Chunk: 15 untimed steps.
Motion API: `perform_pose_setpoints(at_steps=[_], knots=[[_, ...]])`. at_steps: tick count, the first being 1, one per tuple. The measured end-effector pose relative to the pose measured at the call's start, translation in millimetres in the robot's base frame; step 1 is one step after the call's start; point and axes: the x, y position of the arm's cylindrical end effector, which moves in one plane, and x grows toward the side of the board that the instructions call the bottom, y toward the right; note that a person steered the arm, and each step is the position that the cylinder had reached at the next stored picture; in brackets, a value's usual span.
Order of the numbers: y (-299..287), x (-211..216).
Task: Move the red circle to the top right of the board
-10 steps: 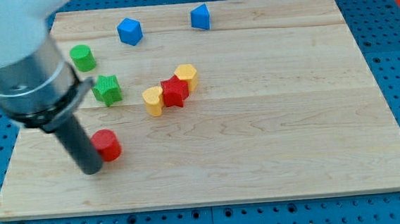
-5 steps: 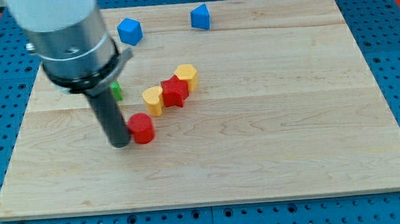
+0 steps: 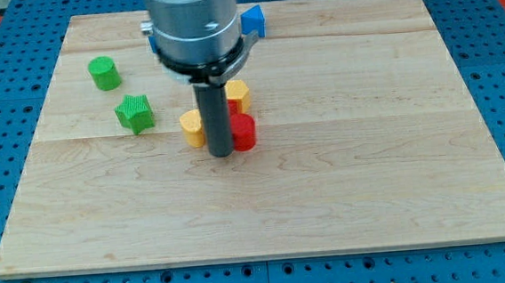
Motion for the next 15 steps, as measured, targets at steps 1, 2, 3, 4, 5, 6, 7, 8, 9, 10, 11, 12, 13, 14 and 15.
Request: perform_pose_setpoints(at_steps=[1,2,3,4,5,6,7,8,9,10,11,12,13,14,15], knots=[[44,-15],[89,-24],[115,-49],[126,-79],[135,-98],[135,-75],[128,-66],[124,-88],[124,-120],[121,-110],[105,-109],[79,-109],[66,-116],[75,-144],[93,-168]])
